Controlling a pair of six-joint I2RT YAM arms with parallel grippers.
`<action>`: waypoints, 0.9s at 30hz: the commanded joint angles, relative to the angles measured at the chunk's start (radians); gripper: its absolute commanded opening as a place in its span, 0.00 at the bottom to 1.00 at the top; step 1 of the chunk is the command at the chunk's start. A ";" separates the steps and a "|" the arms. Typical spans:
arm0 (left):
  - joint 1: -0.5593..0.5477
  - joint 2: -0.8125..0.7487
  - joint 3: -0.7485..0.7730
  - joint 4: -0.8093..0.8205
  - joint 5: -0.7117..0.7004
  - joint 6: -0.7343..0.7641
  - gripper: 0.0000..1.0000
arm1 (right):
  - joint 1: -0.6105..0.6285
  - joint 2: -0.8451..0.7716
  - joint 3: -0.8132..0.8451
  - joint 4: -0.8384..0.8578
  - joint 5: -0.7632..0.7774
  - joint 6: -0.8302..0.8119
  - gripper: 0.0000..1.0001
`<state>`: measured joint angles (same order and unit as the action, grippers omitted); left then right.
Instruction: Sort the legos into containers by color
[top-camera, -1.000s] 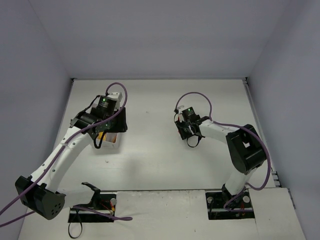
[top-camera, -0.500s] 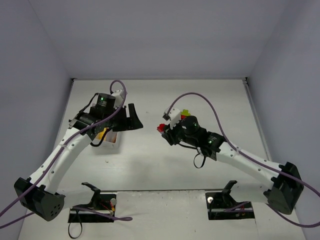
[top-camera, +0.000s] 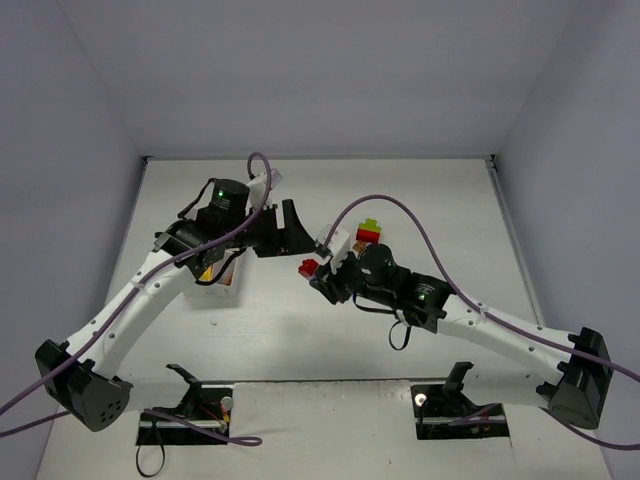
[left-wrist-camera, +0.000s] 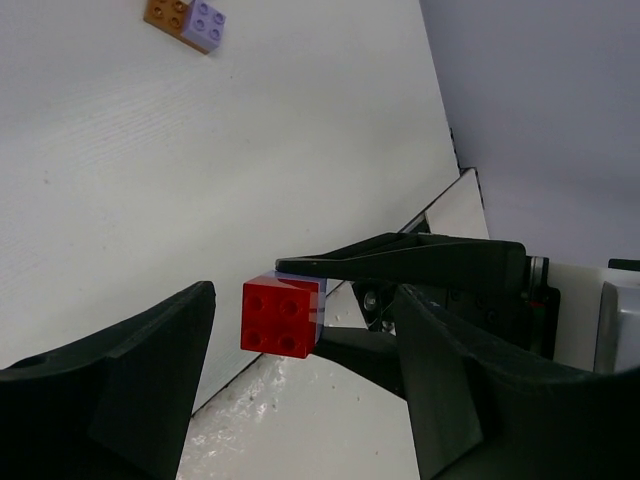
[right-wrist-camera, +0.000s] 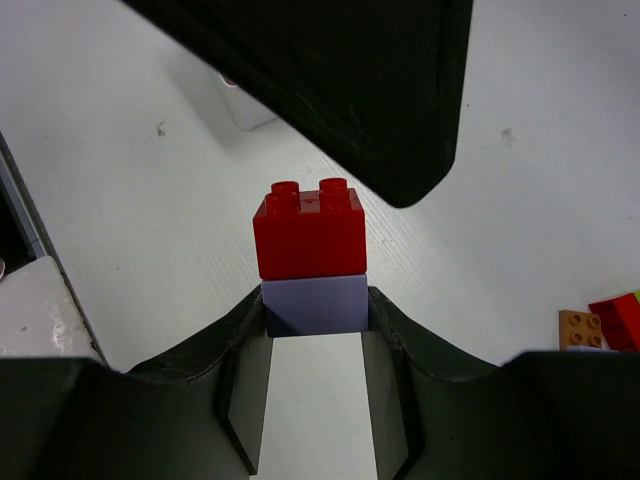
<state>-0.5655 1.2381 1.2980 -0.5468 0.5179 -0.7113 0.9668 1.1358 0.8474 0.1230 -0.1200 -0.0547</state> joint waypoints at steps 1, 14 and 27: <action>-0.014 0.007 0.049 0.073 0.034 -0.017 0.66 | 0.004 -0.030 0.050 0.063 0.029 -0.013 0.01; -0.045 0.067 0.047 0.018 0.057 -0.008 0.47 | 0.004 -0.065 0.050 0.041 0.049 -0.022 0.01; -0.040 0.090 0.064 -0.019 0.107 0.021 0.04 | 0.004 -0.064 0.036 0.035 0.071 -0.030 0.00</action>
<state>-0.6086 1.3338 1.3029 -0.5686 0.5926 -0.7071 0.9668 1.0973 0.8474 0.0853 -0.0898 -0.0628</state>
